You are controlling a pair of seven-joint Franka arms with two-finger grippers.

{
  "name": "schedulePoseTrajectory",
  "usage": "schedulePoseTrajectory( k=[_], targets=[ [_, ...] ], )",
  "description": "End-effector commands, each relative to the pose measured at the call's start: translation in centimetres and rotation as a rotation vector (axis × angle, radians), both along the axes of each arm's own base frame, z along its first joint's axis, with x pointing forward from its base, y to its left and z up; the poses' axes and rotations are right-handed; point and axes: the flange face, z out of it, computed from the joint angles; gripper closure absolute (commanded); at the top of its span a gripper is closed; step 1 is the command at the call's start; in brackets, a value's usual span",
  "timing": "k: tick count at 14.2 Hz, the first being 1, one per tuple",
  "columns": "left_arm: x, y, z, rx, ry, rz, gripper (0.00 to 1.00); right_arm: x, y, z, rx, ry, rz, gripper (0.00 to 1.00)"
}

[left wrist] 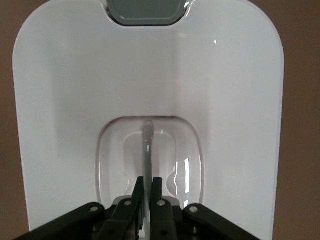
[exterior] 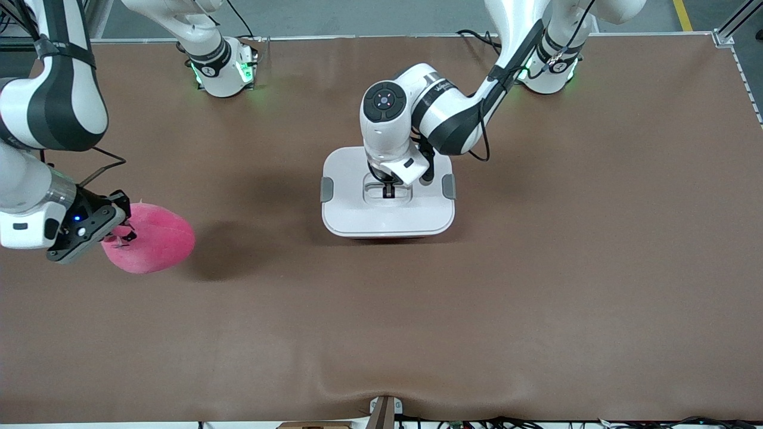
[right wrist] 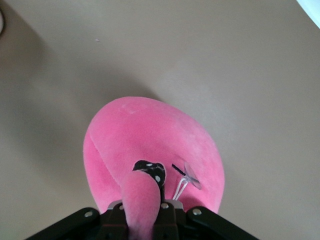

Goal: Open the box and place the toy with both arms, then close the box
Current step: 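Lift the lid with the left gripper while the right gripper lifts the plush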

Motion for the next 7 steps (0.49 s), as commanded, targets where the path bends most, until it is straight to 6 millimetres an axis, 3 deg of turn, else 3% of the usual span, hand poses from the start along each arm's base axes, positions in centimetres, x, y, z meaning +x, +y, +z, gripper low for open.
schedulePoseTrajectory(
  k=[1,7],
  targets=[
    [-0.3,0.0,1.8,-0.007,-0.035,0.009,1.00,-0.4,2.4,1.2,-0.020,-0.003,0.121,1.00],
    [-1.9,-0.8,3.8,-0.013,-0.029,0.015,1.00,-2.0,10.6,1.9,-0.031,0.006,0.341,1.00]
  ],
)
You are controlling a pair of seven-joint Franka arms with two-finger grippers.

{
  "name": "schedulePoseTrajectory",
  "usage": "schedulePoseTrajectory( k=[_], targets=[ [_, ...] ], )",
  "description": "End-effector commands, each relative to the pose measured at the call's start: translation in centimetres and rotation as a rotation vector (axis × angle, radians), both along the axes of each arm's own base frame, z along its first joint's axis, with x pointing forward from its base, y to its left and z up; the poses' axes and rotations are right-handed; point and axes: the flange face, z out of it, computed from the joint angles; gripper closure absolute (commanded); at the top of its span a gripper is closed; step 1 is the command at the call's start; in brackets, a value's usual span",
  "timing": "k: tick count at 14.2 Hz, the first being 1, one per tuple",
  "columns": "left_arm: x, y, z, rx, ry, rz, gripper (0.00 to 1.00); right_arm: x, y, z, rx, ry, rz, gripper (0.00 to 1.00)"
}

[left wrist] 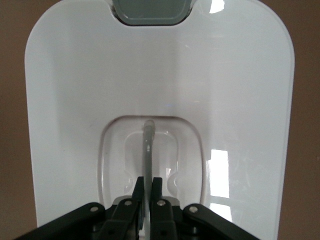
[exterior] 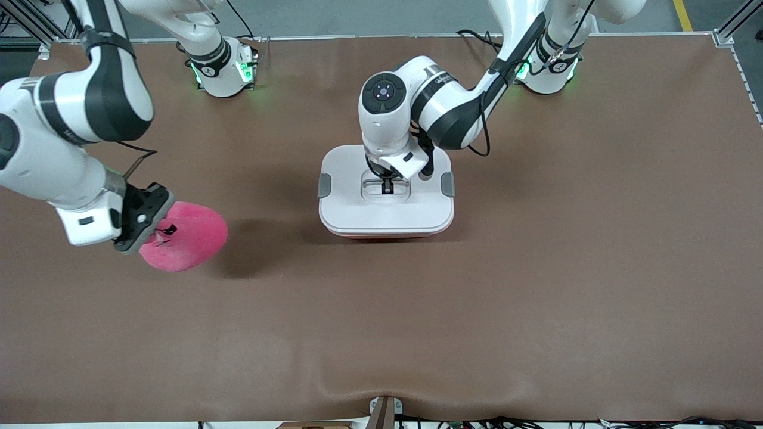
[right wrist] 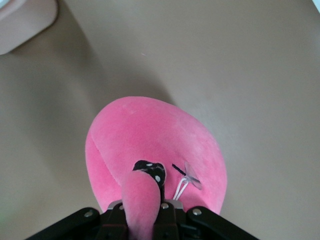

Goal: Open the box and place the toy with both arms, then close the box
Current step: 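Lift the lid with the left gripper while the right gripper lifts the plush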

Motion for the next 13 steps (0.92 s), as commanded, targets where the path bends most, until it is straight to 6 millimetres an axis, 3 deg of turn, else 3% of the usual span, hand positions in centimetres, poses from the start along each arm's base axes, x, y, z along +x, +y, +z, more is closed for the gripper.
schedulePoseTrajectory(
  k=[1,5,11,13],
  targets=[
    [-1.1,-0.2,2.4,-0.001,-0.023,0.006,1.00,-1.6,2.9,1.9,-0.056,0.000,0.104,1.00],
    [-0.4,0.9,4.8,-0.011,-0.039,0.007,1.00,-4.2,9.2,3.7,-0.165,-0.036,0.260,1.00],
    [1.5,4.5,7.2,0.023,-0.021,-0.001,1.00,-6.5,15.1,3.5,-0.231,-0.049,0.458,1.00],
    [2.6,6.0,8.2,0.018,-0.027,-0.011,1.00,-8.1,18.5,3.6,-0.278,-0.073,0.550,1.00]
  ],
)
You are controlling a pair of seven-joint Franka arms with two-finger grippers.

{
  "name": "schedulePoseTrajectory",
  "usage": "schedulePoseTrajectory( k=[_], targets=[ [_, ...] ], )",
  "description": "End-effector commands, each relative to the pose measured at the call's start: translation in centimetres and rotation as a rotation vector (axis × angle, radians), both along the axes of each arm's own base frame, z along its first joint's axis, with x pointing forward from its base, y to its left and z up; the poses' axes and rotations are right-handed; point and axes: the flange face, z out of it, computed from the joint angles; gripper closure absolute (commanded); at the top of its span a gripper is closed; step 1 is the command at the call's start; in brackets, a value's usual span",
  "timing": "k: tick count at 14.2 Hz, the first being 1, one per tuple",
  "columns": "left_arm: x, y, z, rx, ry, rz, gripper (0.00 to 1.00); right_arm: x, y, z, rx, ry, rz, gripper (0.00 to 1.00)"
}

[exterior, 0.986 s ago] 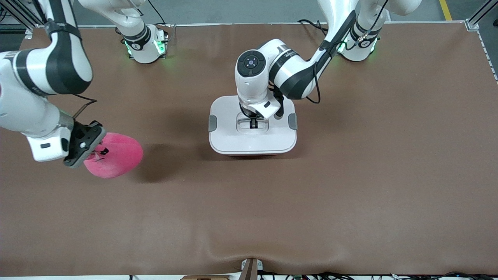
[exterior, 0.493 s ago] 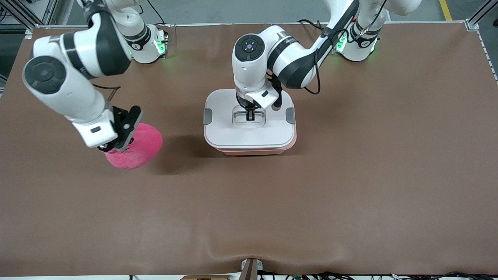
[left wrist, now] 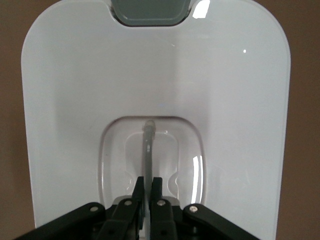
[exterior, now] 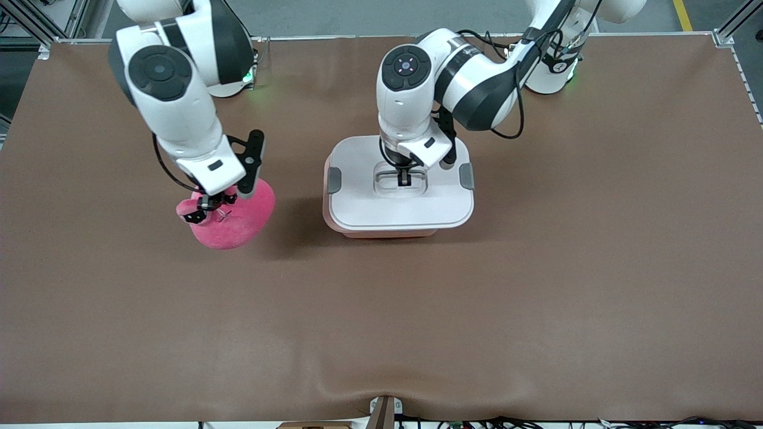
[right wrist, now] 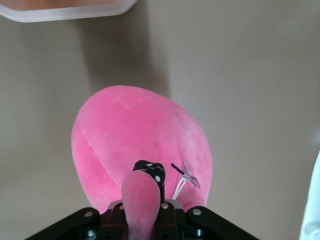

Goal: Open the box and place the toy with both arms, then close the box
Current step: 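Lift the lid with the left gripper while the right gripper lifts the plush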

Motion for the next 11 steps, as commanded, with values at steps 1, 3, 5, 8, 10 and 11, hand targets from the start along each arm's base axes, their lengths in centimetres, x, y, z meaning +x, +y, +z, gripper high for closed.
schedulePoseTrajectory(
  k=[1,3,5,8,10,11],
  targets=[
    [1.7,3.3,2.5,0.011,-0.015,-0.026,1.00,-2.4,4.1,0.7,-0.087,-0.049,0.137,1.00],
    [3.4,5.9,3.7,0.008,-0.020,-0.036,1.00,-4.1,7.1,0.4,-0.134,-0.069,0.216,1.00],
    [4.7,8.0,4.6,0.009,-0.020,-0.052,1.00,-5.8,9.2,-0.5,-0.176,-0.070,0.274,1.00],
    [6.7,11.8,6.1,0.002,-0.035,-0.076,1.00,-7.3,10.7,-1.0,-0.206,-0.058,0.330,1.00],
    [7.4,13.5,6.3,0.013,-0.018,-0.121,1.00,-7.4,11.0,-0.7,-0.258,-0.051,0.445,1.00],
    [8.2,15.1,6.7,0.014,-0.019,-0.110,1.00,-7.3,11.1,-0.6,-0.270,-0.049,0.477,1.00]
  ],
)
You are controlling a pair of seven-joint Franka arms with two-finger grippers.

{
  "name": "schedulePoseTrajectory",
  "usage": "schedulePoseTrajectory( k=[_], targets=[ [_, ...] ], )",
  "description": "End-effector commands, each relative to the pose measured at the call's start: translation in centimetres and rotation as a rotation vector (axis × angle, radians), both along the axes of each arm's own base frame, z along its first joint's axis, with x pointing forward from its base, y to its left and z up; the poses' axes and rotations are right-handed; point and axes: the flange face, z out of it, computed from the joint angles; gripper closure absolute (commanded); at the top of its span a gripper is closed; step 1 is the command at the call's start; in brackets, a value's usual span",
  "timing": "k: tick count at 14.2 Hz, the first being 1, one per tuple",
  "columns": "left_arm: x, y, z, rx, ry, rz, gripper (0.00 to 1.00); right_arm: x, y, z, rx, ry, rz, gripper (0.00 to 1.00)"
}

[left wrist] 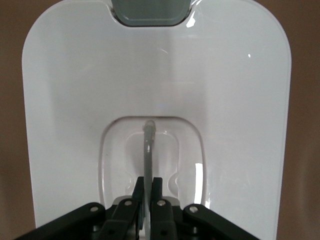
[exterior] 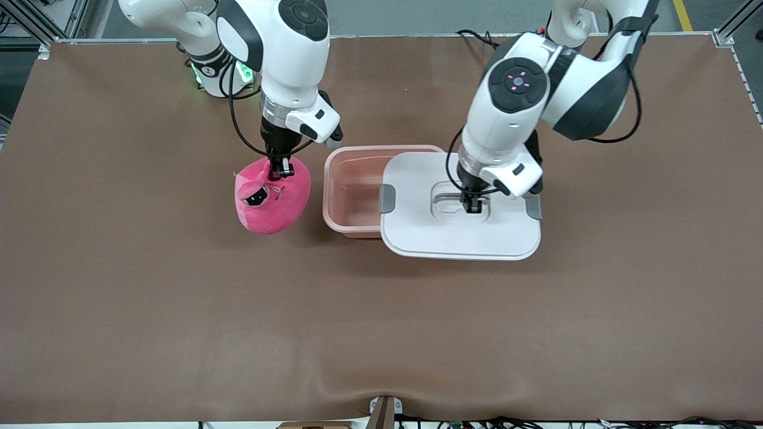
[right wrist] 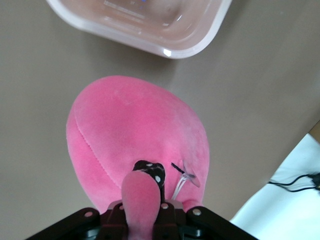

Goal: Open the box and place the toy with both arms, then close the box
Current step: 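Lift the lid with the left gripper while the right gripper lifts the plush, then carry the pink plush over the open box and release it with the right gripper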

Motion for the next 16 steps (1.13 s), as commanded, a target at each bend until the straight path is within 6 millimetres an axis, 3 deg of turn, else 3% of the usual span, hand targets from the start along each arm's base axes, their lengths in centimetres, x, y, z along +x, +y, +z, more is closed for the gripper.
schedulePoseTrajectory(
  k=[1,4,7,9,11,13,16],
  targets=[
    [0.8,3.2,1.5,0.013,-0.005,-0.014,1.00,-0.3,0.1,0.7,-0.061,0.004,0.111,1.00],
    [2.2,6.1,2.0,0.009,-0.011,0.010,1.00,-3.0,3.7,0.6,-0.128,-0.025,0.234,1.00],
    [3.6,10.9,2.0,-0.003,0.019,-0.013,1.00,-7.0,7.9,-0.4,-0.168,-0.007,0.319,1.00],
    [3.9,12.6,2.2,-0.011,0.020,-0.004,1.00,-9.2,11.0,-2.5,-0.217,0.013,0.359,1.00],
    [4.3,13.9,2.0,-0.009,0.026,0.011,1.00,-9.6,13.3,-3.4,-0.244,0.007,0.364,1.00],
    [4.3,13.9,1.9,-0.010,0.026,-0.012,1.00,-9.2,14.8,-4.7,-0.269,0.024,0.357,1.00],
    [4.6,14.8,1.9,-0.010,0.027,-0.003,1.00,-10.7,17.5,-6.9,-0.307,0.043,0.381,1.00]
  ],
)
